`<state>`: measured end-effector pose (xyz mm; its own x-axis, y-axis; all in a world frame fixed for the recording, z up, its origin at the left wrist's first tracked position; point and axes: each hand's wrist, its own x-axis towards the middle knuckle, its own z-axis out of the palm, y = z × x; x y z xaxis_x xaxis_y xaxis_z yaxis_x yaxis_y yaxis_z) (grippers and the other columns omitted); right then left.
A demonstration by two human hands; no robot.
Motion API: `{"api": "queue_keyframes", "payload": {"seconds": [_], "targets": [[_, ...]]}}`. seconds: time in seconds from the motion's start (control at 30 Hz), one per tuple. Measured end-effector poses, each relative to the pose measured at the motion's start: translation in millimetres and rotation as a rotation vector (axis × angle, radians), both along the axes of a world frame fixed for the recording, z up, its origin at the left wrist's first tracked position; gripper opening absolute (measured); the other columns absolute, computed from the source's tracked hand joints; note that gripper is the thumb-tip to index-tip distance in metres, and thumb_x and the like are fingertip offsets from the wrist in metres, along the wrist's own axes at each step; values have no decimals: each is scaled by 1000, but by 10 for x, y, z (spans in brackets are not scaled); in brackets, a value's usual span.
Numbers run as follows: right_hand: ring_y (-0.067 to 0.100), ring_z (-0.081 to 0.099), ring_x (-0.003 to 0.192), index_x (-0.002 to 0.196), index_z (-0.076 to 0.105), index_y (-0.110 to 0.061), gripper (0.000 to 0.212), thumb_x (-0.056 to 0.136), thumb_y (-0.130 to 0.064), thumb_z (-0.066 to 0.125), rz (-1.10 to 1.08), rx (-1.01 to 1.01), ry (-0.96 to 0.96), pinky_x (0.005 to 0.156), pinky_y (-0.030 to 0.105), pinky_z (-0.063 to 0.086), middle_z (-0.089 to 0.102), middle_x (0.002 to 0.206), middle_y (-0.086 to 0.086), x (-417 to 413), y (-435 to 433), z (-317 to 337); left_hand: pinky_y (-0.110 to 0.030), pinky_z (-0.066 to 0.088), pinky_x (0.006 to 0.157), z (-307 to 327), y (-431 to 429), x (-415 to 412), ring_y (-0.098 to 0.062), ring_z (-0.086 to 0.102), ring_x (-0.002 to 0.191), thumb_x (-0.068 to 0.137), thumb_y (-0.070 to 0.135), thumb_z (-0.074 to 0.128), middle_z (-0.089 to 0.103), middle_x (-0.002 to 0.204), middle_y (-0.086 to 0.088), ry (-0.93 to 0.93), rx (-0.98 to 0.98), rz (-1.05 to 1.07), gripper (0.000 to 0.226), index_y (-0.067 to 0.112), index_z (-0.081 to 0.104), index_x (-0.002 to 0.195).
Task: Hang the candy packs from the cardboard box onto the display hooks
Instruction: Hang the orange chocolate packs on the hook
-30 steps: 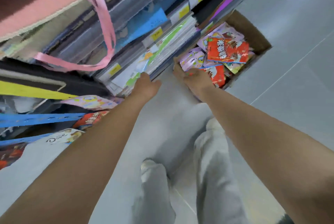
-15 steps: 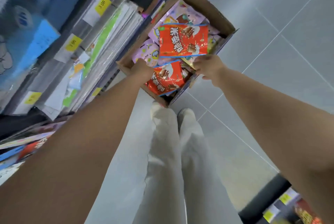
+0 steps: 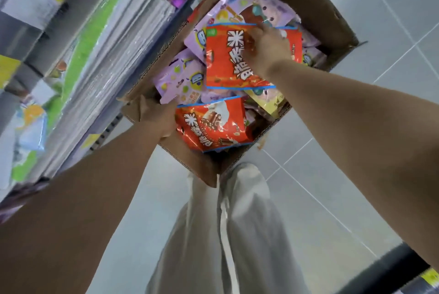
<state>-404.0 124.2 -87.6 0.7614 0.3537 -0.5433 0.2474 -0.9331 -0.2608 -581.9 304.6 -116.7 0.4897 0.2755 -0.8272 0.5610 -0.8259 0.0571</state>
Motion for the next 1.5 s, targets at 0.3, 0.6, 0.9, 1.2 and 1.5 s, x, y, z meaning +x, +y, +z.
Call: {"api": "queue_keyframes", "payload": {"seconds": [0.3,0.6,0.9,1.2,1.5], "targets": [[32,18,142,146,17,-22,89,77,-42,69,105,-191,85,115,55,3,17,155,7,256,163,-156,-32,43,72,-116,100,-34,-28,57,82,89,20,58,60,89,-9,-223,-175,150,9,16,54,82],[30,44,124,123,53,-15,55,77,-42,68,82,-206,-35,107,43,27,50,129,12,181,31,91,-27,43,73,302,-126,577,-14,61,76,82,34,69,64,86,-7,-586,-234,717,18,19,60,86],[29,50,112,100,58,-15,28,78,-32,61,-35,-86,-126,100,40,28,64,103,11,-149,-38,304,-45,51,90,-18,-77,-152,-30,64,98,64,24,72,68,99,-24,-256,-261,815,48,-1,65,104],[27,50,82,73,52,-17,5,76,-20,55,23,-110,30,102,42,30,44,64,-1,-427,67,870,-32,49,89,819,-317,125,-22,62,99,88,17,57,69,109,-6,-496,-256,535,22,17,69,107],[23,68,91,99,71,-7,28,78,-25,71,-138,201,322,82,39,56,72,99,10,-783,123,2444,-30,44,85,2601,-76,-202,-26,60,107,93,26,53,69,113,-4,-608,-14,357,25,28,66,115]]}}
